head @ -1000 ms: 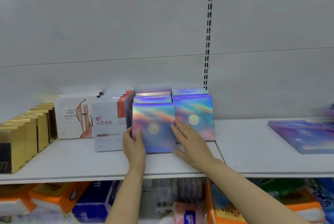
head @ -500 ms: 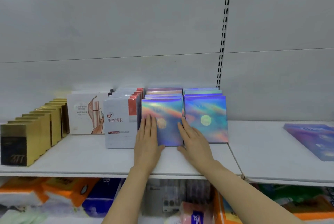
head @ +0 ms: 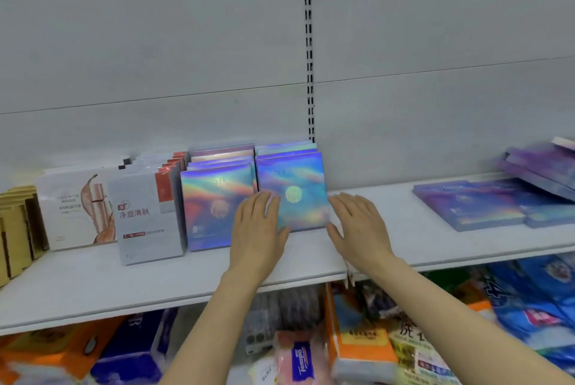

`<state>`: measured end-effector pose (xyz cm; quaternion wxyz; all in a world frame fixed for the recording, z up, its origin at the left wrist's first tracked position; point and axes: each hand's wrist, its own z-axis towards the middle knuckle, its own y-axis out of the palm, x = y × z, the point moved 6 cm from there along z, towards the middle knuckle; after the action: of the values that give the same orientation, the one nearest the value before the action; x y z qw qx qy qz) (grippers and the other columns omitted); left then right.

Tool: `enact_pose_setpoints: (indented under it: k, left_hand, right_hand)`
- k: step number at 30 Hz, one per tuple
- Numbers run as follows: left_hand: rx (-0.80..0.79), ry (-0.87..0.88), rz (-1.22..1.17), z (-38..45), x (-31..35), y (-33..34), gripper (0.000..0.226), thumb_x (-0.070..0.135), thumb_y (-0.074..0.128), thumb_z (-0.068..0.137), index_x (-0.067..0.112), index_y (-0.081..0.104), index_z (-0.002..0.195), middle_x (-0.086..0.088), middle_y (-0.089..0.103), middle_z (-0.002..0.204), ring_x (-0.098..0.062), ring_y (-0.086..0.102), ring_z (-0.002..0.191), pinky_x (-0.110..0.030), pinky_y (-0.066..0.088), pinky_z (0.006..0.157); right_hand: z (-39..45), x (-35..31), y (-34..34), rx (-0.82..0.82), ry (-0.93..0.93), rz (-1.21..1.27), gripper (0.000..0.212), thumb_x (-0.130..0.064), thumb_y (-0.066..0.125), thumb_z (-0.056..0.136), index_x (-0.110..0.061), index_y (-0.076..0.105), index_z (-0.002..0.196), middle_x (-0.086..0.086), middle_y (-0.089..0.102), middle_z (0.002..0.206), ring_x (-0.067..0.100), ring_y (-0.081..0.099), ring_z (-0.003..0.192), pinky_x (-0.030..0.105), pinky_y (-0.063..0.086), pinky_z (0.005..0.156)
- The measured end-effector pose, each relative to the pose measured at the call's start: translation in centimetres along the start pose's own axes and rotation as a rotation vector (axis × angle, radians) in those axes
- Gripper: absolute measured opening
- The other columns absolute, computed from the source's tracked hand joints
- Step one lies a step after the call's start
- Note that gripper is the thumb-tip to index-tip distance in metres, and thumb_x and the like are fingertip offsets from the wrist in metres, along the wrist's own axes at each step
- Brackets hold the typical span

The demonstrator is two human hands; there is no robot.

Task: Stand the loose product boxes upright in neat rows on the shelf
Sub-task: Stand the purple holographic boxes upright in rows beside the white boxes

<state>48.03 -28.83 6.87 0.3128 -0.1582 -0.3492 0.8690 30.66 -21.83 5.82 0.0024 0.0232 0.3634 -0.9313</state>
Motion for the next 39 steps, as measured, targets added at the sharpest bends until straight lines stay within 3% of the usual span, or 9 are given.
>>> enact_pose_setpoints:
  k: [8, 11, 14, 18, 21, 26, 29, 32, 39]
  left_hand:
    - [-0.089, 0.018, -0.134, 3.1, 13.5, 2.3, 0.053, 0.028, 0.083, 0.074, 0.005, 0.066, 0.12, -0.016, 0.064, 0.122, -0.038, 0.061, 0.11, -0.048, 0.048, 0.094]
    - [-0.116, 0.054, -0.176, 4.0, 19.8, 3.3, 0.053, 0.028, 0.083, 0.074, 0.006, 0.067, 0.119, -0.016, 0.066, 0.122, -0.037, 0.063, 0.108, -0.046, 0.05, 0.094]
    - [-0.154, 0.069, -0.226, 4.9, 25.7, 4.4, 0.05, 0.027, 0.08, 0.078, 0.007, 0.066, 0.122, -0.016, 0.065, 0.126, -0.036, 0.061, 0.112, -0.046, 0.048, 0.097]
    - [-0.195, 0.084, -0.286, 6.4, 32.8, 6.1, 0.051, 0.025, 0.079, 0.076, 0.008, 0.066, 0.123, -0.015, 0.065, 0.125, -0.036, 0.061, 0.112, -0.045, 0.047, 0.098]
    - [-0.231, 0.056, -0.329, 7.7, 37.1, 7.4, 0.05, 0.025, 0.075, 0.08, 0.008, 0.064, 0.126, -0.017, 0.062, 0.13, -0.037, 0.059, 0.116, -0.045, 0.045, 0.099]
    - [-0.349, -0.036, -0.36, 10.0, 40.5, 10.6, 0.053, 0.031, 0.05, 0.099, 0.001, 0.045, 0.144, -0.02, 0.042, 0.151, -0.036, 0.041, 0.139, -0.045, 0.033, 0.111]
    - [-0.574, -0.122, -0.273, 11.6, 40.7, 13.3, 0.062, 0.041, 0.031, 0.105, 0.009, 0.018, 0.156, -0.01, 0.013, 0.165, -0.026, 0.013, 0.151, -0.038, 0.016, 0.121]
    - [-0.646, -0.179, -0.163, 12.1, 40.3, 15.6, 0.067, 0.048, 0.02, 0.104, 0.01, 0.006, 0.158, -0.011, -0.002, 0.166, -0.028, -0.005, 0.152, -0.046, 0.0, 0.122]
    - [-0.786, -0.412, -0.046, 13.3, 39.5, 18.3, 0.094, 0.076, 0.018, 0.091, 0.013, 0.0, 0.158, -0.017, -0.007, 0.164, -0.046, -0.005, 0.148, -0.063, 0.005, 0.116]
  right_hand:
    - [-5.8, 11.6, -7.5, -0.004, 0.118, -0.134, 0.047, -0.035, 0.046, 0.087, -0.004, 0.068, 0.115, 0.01, 0.07, 0.111, 0.028, 0.066, 0.102, 0.042, 0.052, 0.093]
    - [-8.2, 17.1, -10.5, 0.03, 0.155, -0.172, 0.042, -0.031, 0.053, 0.085, -0.003, 0.067, 0.114, 0.011, 0.069, 0.109, 0.03, 0.065, 0.099, 0.042, 0.05, 0.092]
    - [-10.7, 22.2, -13.0, 0.02, 0.192, -0.233, 0.048, -0.034, 0.045, 0.086, -0.004, 0.066, 0.116, 0.01, 0.069, 0.112, 0.029, 0.064, 0.103, 0.039, 0.043, 0.097]
    - [-13.8, 28.3, -15.8, 0.043, 0.213, -0.292, 0.044, -0.028, 0.06, 0.08, -0.003, 0.066, 0.116, 0.011, 0.069, 0.111, 0.029, 0.065, 0.103, 0.037, 0.039, 0.096]
    - [-15.6, 32.4, -17.7, 0.038, 0.23, -0.325, 0.045, -0.026, 0.065, 0.078, -0.003, 0.067, 0.115, 0.011, 0.069, 0.111, 0.029, 0.066, 0.102, 0.041, 0.048, 0.093]
    - [-17.0, 37.9, -18.9, 0.012, 0.263, -0.335, 0.044, -0.022, 0.069, 0.078, -0.002, 0.065, 0.117, 0.011, 0.069, 0.111, 0.029, 0.065, 0.099, 0.043, 0.051, 0.091]
    - [-17.0, 40.7, -18.7, 0.023, 0.288, -0.335, 0.044, -0.017, 0.076, 0.076, -0.001, 0.065, 0.116, 0.011, 0.069, 0.109, 0.03, 0.066, 0.099, 0.044, 0.051, 0.09]
    - [-16.7, 42.7, -18.2, 0.039, 0.314, -0.343, 0.044, -0.015, 0.079, 0.072, -0.002, 0.067, 0.112, 0.009, 0.07, 0.104, 0.029, 0.066, 0.095, 0.041, 0.052, 0.087]
    - [-15.8, 47.1, -16.1, 0.026, 0.327, -0.34, 0.04, -0.016, 0.07, 0.077, -0.004, 0.065, 0.115, 0.009, 0.069, 0.107, 0.029, 0.066, 0.095, 0.039, 0.051, 0.086]
